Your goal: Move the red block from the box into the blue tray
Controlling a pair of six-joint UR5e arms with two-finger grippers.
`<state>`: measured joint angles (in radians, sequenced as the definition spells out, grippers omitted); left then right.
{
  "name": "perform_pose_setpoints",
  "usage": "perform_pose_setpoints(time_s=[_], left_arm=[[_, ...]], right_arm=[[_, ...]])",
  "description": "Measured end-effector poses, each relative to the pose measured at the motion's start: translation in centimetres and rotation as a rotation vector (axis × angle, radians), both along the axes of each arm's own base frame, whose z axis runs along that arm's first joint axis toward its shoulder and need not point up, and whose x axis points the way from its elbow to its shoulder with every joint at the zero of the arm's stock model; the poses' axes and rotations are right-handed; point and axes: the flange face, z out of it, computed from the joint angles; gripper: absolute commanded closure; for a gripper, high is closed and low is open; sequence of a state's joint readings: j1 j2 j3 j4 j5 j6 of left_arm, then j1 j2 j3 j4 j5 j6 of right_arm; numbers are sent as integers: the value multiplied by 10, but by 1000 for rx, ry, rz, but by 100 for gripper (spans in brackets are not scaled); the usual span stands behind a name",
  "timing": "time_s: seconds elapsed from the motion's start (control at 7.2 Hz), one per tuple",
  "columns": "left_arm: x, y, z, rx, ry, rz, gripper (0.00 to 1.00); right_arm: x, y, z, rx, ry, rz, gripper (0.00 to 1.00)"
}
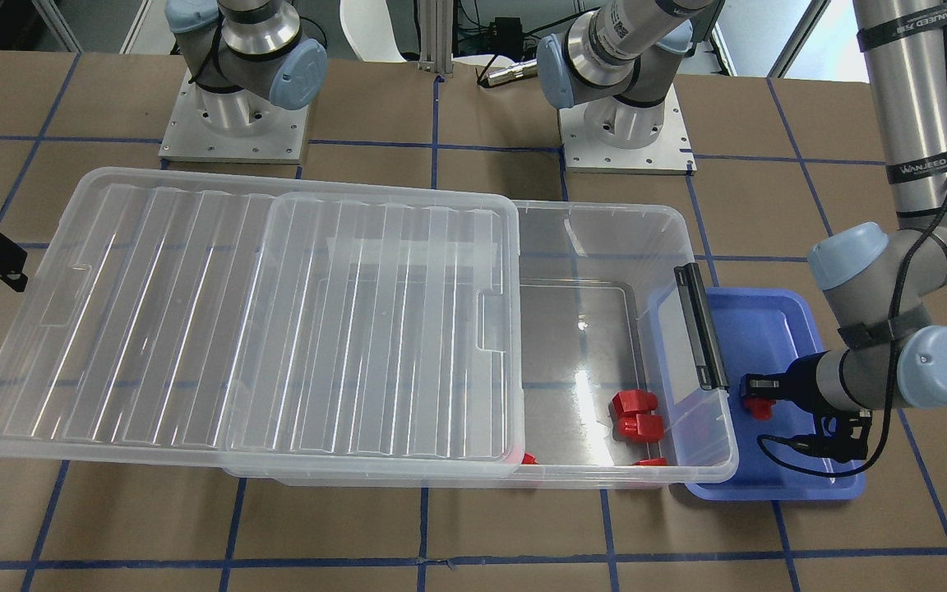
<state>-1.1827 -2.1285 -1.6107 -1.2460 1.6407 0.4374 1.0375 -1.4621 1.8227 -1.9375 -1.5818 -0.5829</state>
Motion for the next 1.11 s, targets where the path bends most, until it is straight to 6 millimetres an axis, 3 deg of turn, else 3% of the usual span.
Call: perform_pose_setpoints(time_s=[0.14,0.42,0.56,0.83,1.11], left_arm=[[0,0,0,0,0,-2,3],[1,-2,8,-11,-6,-5,0],[0,-3,23,-26,-13,-6,0],[-4,-4,68,-70,-30,-12,0],[-12,1,139,-91,-39,-19,0]], right_arm=[[18,-5,-1,1,-1,2,0],[43,-11,-1,0,-2,5,0],[53,-13,-1,-1,-2,-4,0],[86,-18,0,-7,0,-22,0],[119,-24,0,-20,4,-34,0]])
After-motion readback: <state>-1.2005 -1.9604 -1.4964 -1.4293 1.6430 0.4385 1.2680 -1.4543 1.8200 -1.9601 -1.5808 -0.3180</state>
